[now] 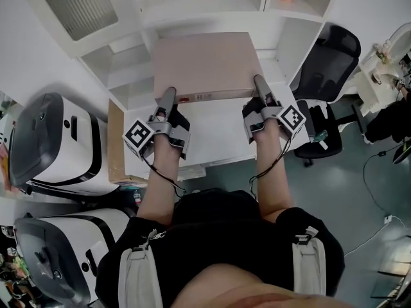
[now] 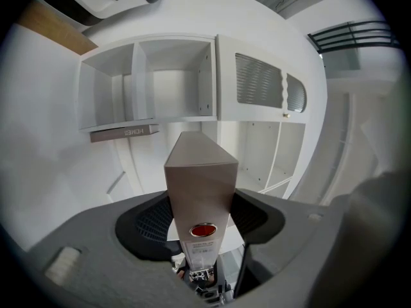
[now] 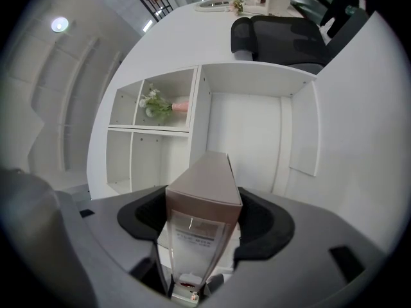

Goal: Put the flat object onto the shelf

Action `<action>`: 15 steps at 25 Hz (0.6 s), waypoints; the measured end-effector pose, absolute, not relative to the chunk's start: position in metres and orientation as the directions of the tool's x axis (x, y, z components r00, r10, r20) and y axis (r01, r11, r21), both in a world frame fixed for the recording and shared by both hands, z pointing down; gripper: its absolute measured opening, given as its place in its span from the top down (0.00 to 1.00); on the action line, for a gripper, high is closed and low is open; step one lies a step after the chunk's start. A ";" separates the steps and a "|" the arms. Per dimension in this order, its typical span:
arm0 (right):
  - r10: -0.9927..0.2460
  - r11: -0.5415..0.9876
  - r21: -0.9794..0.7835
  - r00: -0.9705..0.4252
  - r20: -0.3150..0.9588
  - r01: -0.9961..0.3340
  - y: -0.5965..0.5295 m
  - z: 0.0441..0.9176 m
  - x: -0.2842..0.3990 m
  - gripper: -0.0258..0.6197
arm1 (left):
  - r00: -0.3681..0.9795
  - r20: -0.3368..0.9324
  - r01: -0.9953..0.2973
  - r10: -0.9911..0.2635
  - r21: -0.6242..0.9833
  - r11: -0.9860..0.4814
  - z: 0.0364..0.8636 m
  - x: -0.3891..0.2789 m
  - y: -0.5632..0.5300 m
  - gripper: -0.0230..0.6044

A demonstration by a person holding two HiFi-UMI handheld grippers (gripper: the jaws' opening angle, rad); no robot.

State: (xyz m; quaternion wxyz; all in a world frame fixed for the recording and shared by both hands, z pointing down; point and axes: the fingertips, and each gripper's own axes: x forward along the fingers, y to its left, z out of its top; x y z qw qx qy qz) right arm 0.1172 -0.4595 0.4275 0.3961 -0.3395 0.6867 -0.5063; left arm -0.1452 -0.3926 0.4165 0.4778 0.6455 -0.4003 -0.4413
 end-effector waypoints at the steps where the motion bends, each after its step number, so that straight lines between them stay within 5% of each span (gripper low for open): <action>1: -0.867 0.259 -0.964 -0.457 -0.201 -0.067 -0.461 0.426 0.116 0.49 | 0.289 -0.188 -0.094 -0.939 0.970 -0.223 0.416 -0.146 -0.394 0.51; 15: -0.857 0.318 -0.945 -0.450 -0.252 -0.076 -0.464 0.391 0.115 0.49 | 0.294 -0.250 -0.074 -0.923 0.956 -0.282 0.387 -0.148 -0.399 0.51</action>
